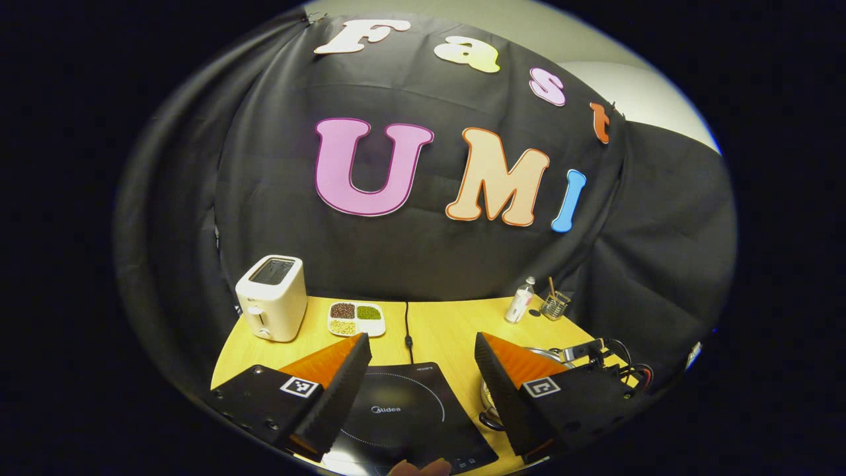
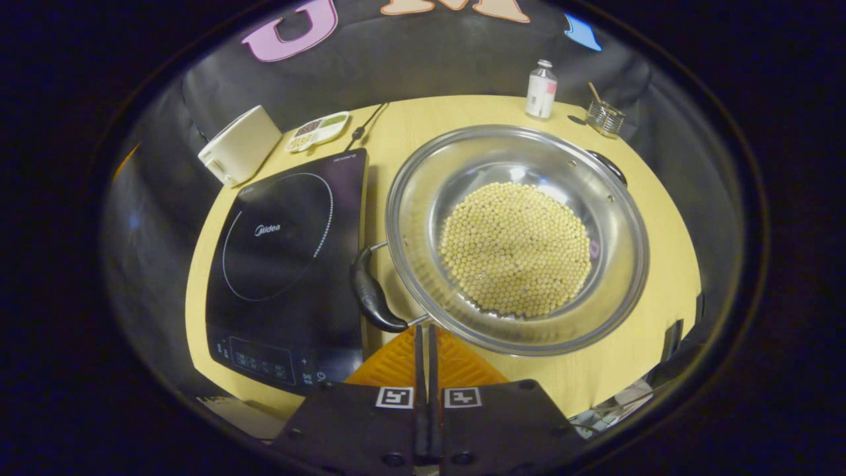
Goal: First push the handle of the pot to place it horizontally, then grasp the pot with both hands and set it on the induction cooktop.
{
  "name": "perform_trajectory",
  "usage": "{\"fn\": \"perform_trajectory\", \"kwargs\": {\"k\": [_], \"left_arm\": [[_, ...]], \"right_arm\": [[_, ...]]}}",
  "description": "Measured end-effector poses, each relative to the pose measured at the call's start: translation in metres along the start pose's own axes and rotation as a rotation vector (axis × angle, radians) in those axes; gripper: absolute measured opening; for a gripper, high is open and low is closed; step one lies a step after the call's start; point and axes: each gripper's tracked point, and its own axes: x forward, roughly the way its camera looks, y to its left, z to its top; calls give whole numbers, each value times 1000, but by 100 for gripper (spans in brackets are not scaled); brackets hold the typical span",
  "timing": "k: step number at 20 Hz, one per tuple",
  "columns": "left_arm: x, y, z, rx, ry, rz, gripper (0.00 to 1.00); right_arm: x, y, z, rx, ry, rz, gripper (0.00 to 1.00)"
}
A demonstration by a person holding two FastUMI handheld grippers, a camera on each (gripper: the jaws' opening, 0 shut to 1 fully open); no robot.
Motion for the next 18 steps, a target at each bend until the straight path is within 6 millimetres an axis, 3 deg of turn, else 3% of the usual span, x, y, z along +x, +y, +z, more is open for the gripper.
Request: {"fn": "perform_trajectory", "kwargs": {"k": [14, 18], "left_arm": [[-27, 21, 8, 45, -21, 43, 93], [-34, 17, 5, 45, -18, 38, 96]], "right_arm": [[15, 34, 25, 127, 4, 42, 0], [3, 39, 32, 113, -39, 78, 3]]}}
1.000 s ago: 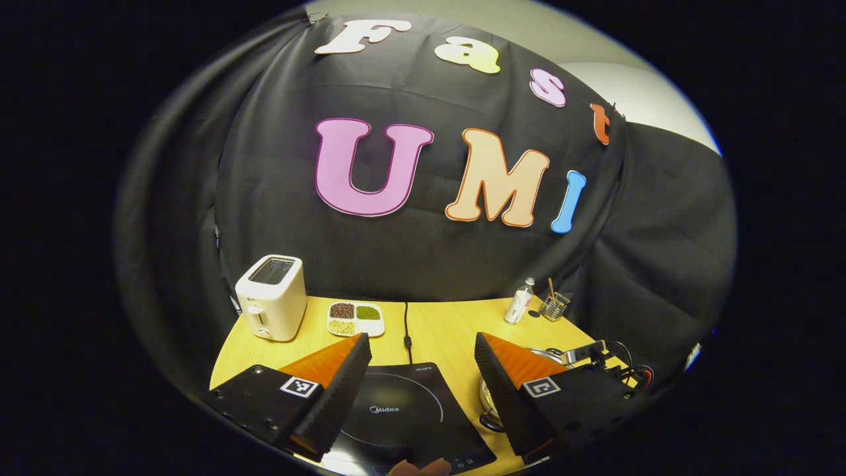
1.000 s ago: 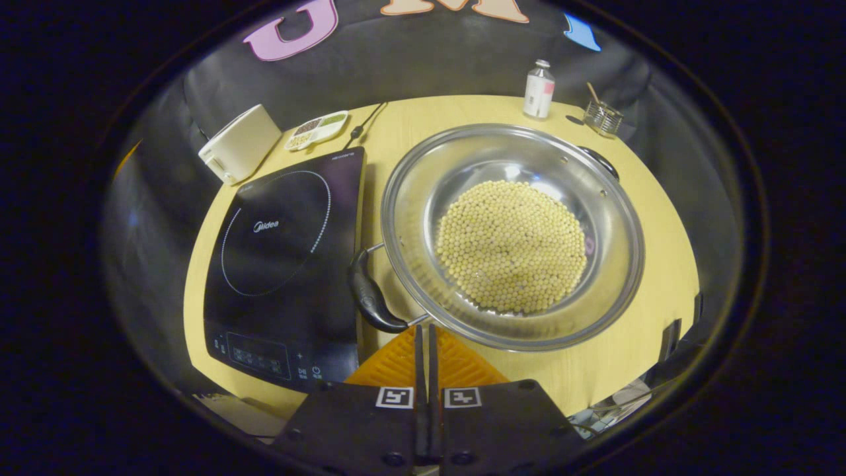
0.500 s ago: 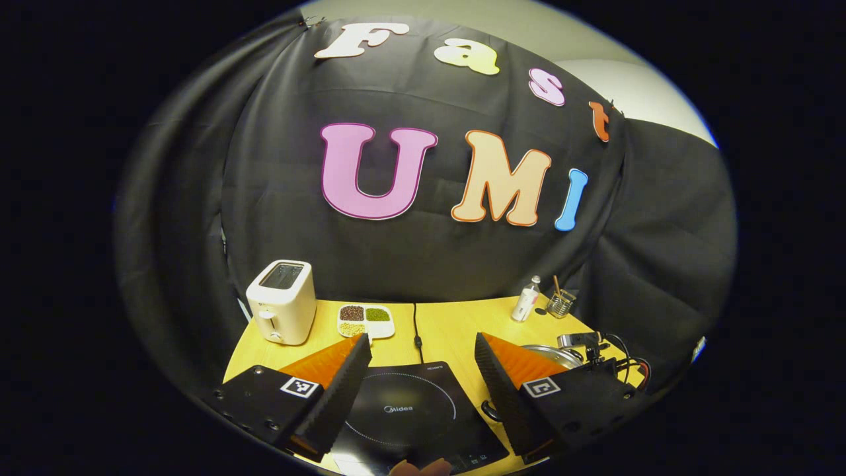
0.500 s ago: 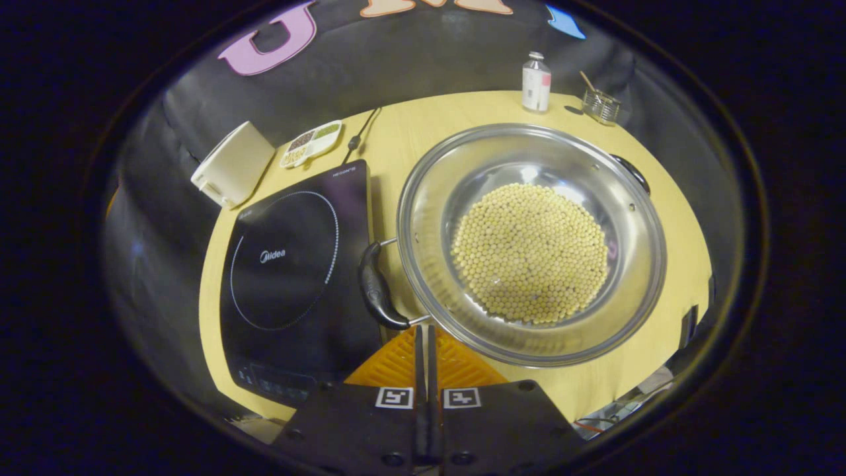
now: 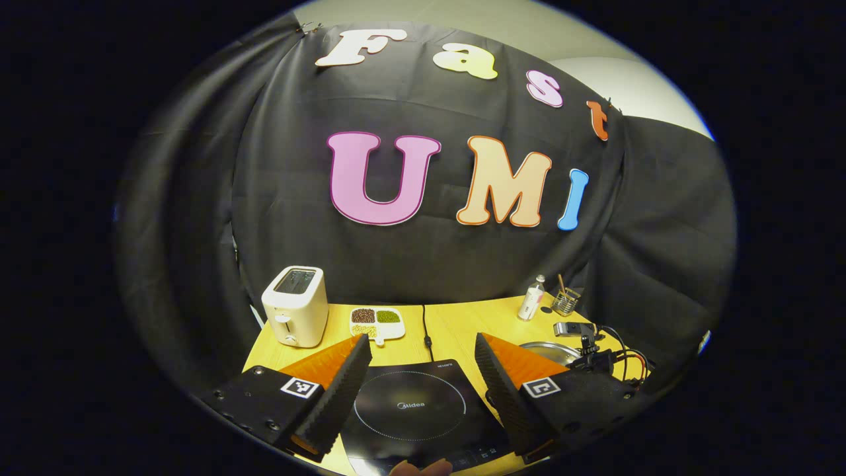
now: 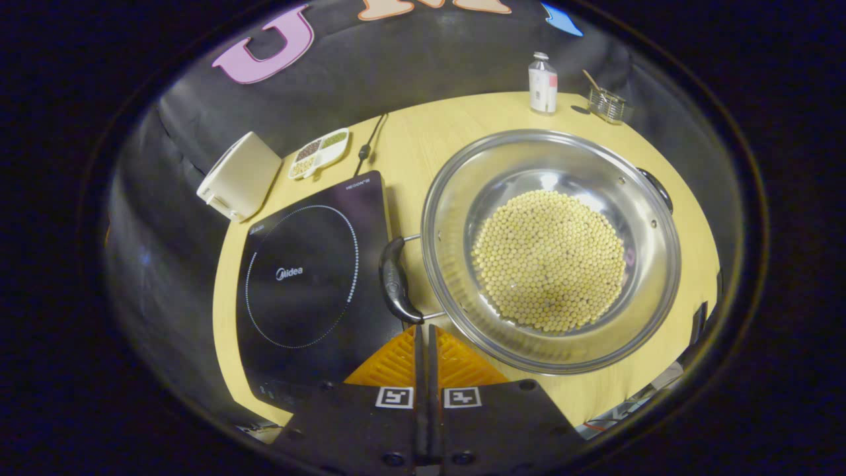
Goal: First push the handle of the pot to place it horizontally, then grasp the pot with both hands and set it on the induction cooktop.
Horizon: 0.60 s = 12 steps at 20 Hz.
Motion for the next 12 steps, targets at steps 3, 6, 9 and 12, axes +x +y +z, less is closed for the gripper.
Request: {"fn": "perform_trajectory", "kwargs": {"k": [3, 6, 9, 12], "left_arm": [[0, -13, -4, -11, 18, -18, 96], [2, -35, -11, -35, 38, -51, 95], [9, -57, -30, -45, 93, -72, 96], [17, -78, -52, -91, 164, -60, 96]], "right_arm": [[-14, -9, 12, -52, -54, 1, 3], [-29, -36, 31, -117, -127, -45, 3], [-37, -77, 57, -189, -198, -103, 3], [-42, -120, 80, -204, -227, -143, 4]]}}
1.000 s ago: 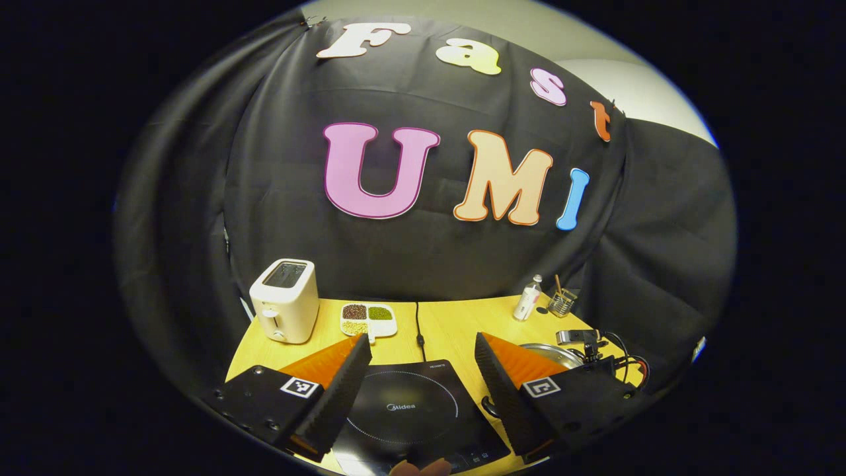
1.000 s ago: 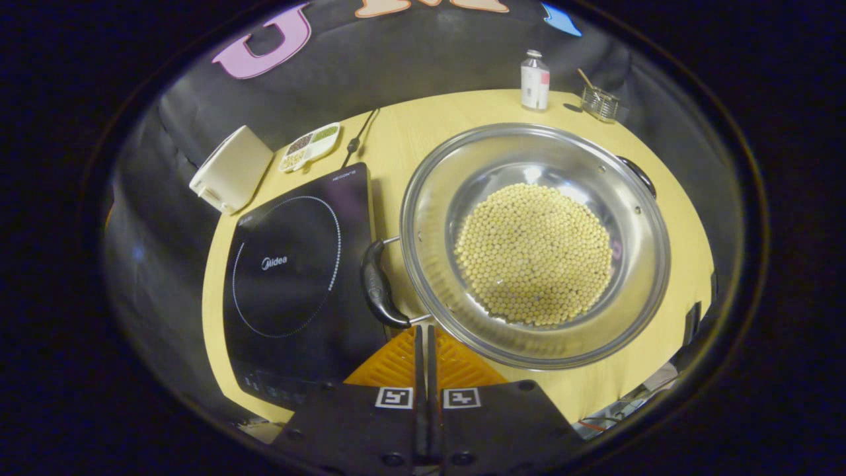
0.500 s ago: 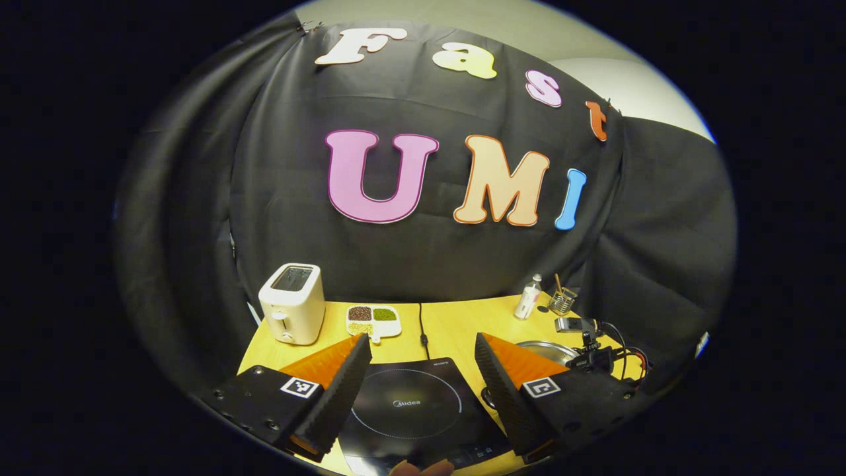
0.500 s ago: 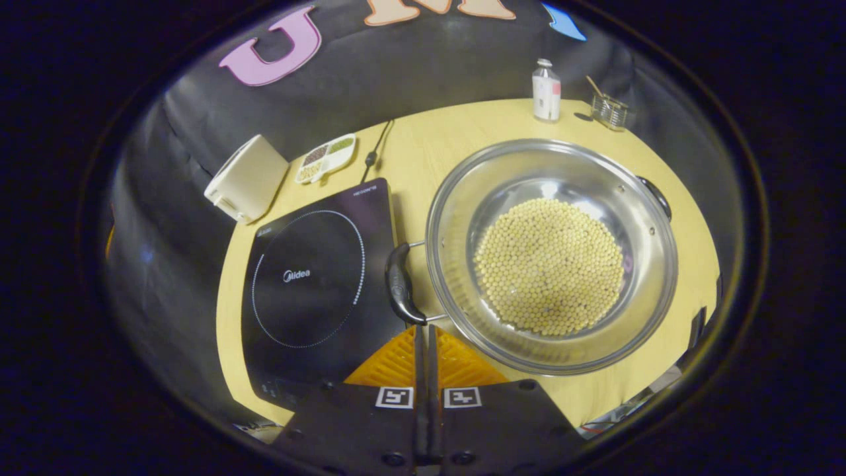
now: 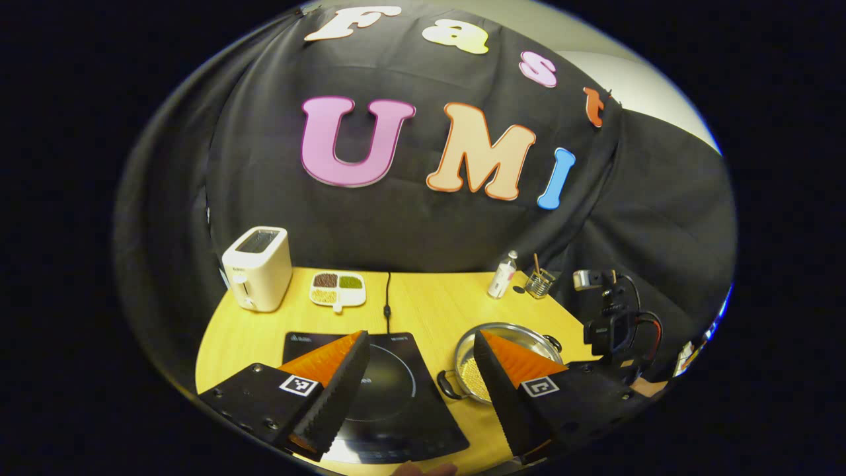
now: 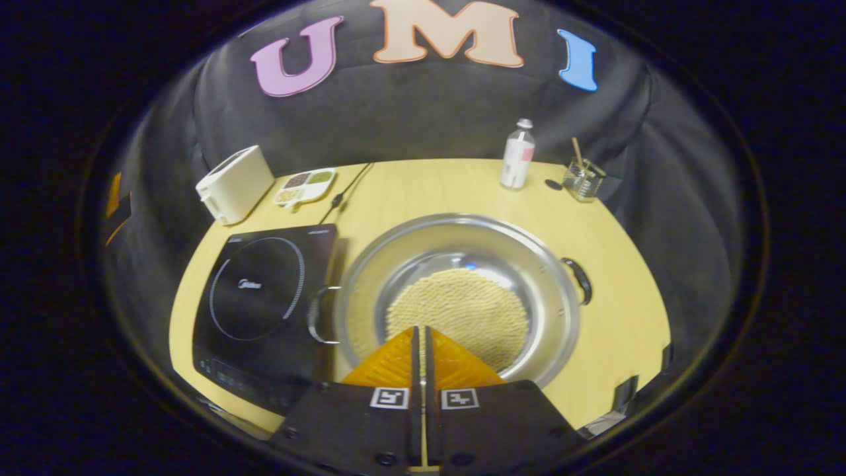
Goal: First push the handle of the pot to place it horizontally, then grasp the pot with both hands and set it on the induction cooktop.
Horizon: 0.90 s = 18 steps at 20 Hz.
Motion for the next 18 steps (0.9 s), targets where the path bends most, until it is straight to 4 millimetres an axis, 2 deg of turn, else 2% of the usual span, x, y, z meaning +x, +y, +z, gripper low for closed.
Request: {"fn": "perform_trajectory", "kwargs": {"k": [1, 2, 3, 4, 5, 7, 9, 10, 11, 15, 18], "left_arm": [[5, -7, -6, -11, 24, 3, 96], [8, -12, -11, -25, 42, 13, 95], [13, -17, -14, -43, 51, 23, 95], [18, -23, -15, -64, 57, 25, 95], [23, -30, -22, -83, 74, 29, 95], [34, -40, -38, -105, 120, 40, 95], [44, -45, -55, -108, 165, 68, 95], [51, -47, -64, -102, 186, 82, 95], [57, -49, -71, -94, 196, 96, 95], [77, -58, -107, -120, 272, 137, 96], [94, -61, -126, -102, 320, 145, 94]], "right_arm": [[3, -16, 1, -4, 11, -16, 14], [6, -29, 1, -2, 20, -14, 20], [8, -39, 5, 5, 20, 1, 33], [11, -47, 8, 10, 21, 15, 40], [13, -55, 12, 12, 19, 27, 41], [18, -74, 19, -6, 11, 36, 54], [27, -93, 22, -29, 6, 33, 57], [30, -103, 25, -37, 2, 32, 63], [34, -111, 28, -41, 1, 34, 75], [45, -140, 37, -61, -12, 40, 77], [55, -151, 33, -57, 10, 66, 77]]}}
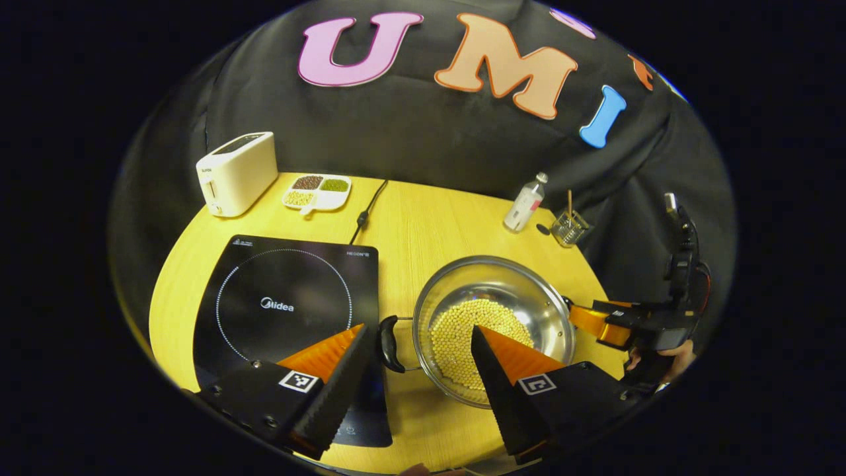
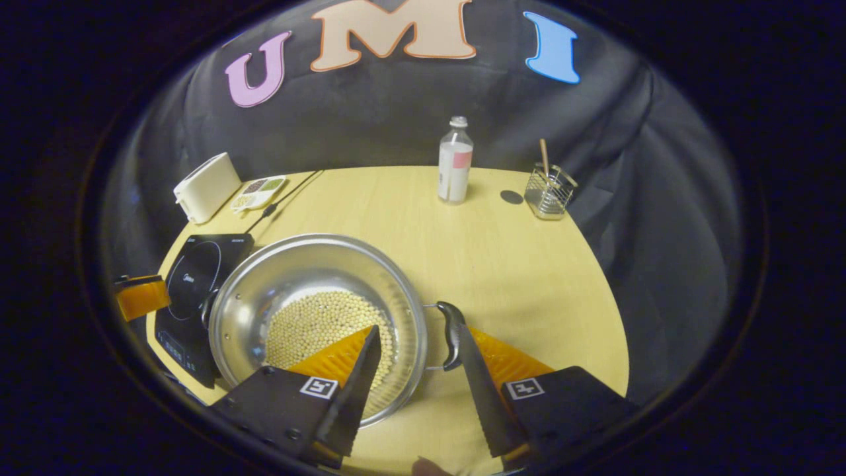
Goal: First push the handle of the pot to place it horizontally, then grasp the pot with both hands and set it on the induction cooktop.
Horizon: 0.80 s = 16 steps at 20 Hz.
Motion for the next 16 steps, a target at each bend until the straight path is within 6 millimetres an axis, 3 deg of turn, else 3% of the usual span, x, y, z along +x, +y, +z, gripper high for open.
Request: {"fn": "perform_trajectory", "kwargs": {"k": [4, 6, 7, 9, 10, 11, 13, 14, 16], "left_arm": [[33, 6, -19, -8, 63, 30, 90], [47, 9, -27, -31, 93, 38, 96], [50, 13, -29, -22, 106, 56, 89], [62, 21, -34, -1, 119, 62, 88], [66, 20, -39, -14, 140, 60, 92], [69, 21, -46, -42, 163, 57, 87], [72, 20, -35, -43, 124, 65, 88], [72, 21, -39, -41, 154, 70, 83], [79, 24, -39, 6, 150, 78, 83]], "right_arm": [[16, -10, -8, 14, 39, 24, 77], [23, -9, -12, 17, 56, 43, 76], [26, -10, -13, 17, 61, 51, 76], [34, -11, -16, 19, 81, 64, 76], [38, -11, -18, 22, 91, 70, 75], [42, -10, -18, 31, 99, 79, 74], [48, -8, -20, 50, 114, 98, 75], [50, -7, -23, 59, 123, 107, 73], [55, -6, -30, 74, 144, 123, 69]]}}
